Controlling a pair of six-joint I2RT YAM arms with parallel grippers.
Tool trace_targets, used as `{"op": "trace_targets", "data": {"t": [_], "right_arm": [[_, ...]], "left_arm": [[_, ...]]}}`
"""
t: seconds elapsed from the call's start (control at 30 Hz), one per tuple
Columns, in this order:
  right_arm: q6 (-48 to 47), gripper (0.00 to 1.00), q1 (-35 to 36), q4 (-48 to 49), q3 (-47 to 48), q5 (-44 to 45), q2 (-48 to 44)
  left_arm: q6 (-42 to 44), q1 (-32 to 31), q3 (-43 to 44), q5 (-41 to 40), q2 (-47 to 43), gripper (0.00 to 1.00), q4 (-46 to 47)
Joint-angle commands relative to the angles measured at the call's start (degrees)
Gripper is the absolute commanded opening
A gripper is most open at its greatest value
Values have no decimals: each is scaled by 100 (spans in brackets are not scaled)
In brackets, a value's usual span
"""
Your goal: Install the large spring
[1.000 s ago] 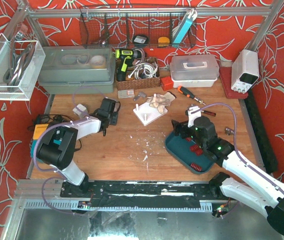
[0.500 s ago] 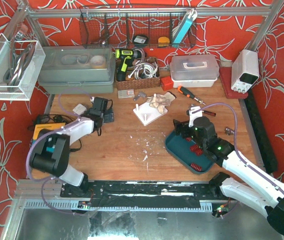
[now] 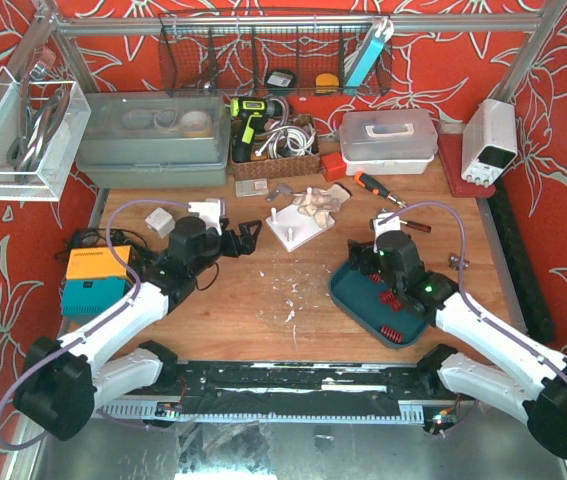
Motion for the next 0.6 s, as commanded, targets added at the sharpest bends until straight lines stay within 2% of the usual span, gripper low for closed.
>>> {"op": "trace_targets", "data": {"t": [0.0,0.27,0.4,0.57], "right_arm": [[-240,96,14,-302,455,-205,418],[-470,74,-34,-314,1465,-389,2091],[-692,63,-79,-304,2122,-753,2822],[-739,59,-112,-574,2804,-572,3627]], "left_arm": [[-72,-544,-195,593,-251,100,769],[61,-1188,-1150,569,-244,100,1637],[365,-1407,-1374,705,57,100,1904],[531,-1426,-1167,285,256,100,1710]]}}
